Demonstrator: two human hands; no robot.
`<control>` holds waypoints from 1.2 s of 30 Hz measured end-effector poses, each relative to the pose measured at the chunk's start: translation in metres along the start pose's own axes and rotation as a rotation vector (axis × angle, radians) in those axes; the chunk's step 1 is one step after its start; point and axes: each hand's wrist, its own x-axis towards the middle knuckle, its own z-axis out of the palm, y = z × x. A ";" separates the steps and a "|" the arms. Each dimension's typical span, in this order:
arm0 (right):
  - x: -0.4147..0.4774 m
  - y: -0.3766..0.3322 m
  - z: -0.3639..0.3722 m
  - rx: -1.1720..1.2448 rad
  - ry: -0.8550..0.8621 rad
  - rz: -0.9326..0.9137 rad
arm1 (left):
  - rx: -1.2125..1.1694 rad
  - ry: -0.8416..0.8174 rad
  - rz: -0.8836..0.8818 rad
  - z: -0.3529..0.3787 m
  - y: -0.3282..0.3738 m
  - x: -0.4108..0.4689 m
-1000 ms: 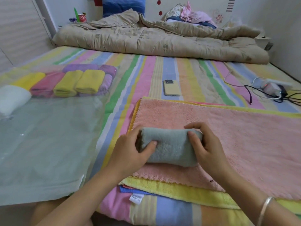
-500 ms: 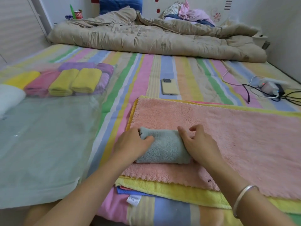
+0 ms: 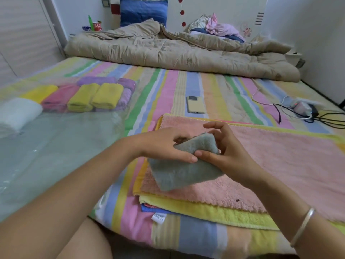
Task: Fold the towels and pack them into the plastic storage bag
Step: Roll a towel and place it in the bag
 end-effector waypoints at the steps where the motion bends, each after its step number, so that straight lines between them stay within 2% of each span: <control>1: -0.001 -0.008 0.001 0.007 -0.044 -0.008 | -0.003 0.002 0.016 -0.005 0.001 -0.011; 6: 0.007 -0.033 0.031 0.029 -0.159 0.006 | -0.281 0.114 0.022 0.006 -0.016 -0.076; 11: 0.026 -0.039 0.092 -0.009 -0.196 0.078 | -0.515 0.332 -0.130 0.018 -0.051 -0.145; 12: 0.029 -0.038 0.108 -0.004 -0.164 0.091 | -0.537 0.380 -0.162 0.018 -0.057 -0.157; 15: 0.035 -0.038 0.153 0.046 0.071 0.080 | -0.621 0.489 -0.249 0.011 -0.077 -0.198; 17: 0.037 -0.037 0.179 -0.098 0.136 -0.049 | -0.675 0.578 -0.311 0.004 -0.093 -0.227; 18: 0.038 -0.036 0.192 -0.234 0.097 -0.124 | -0.696 0.634 -0.340 0.001 -0.102 -0.242; 23: 0.027 -0.032 0.255 -0.791 -0.311 -0.388 | -0.881 0.850 -0.438 -0.009 -0.140 -0.298; 25: 0.025 -0.028 0.271 -0.980 -0.392 -0.447 | -0.949 0.876 -0.441 -0.010 -0.148 -0.311; 33: 0.027 -0.007 0.281 -1.191 -0.424 -0.573 | -1.047 0.805 -0.415 -0.001 -0.163 -0.345; 36: 0.025 0.001 0.283 -1.186 -0.403 -0.585 | -1.086 0.801 -0.389 0.005 -0.165 -0.348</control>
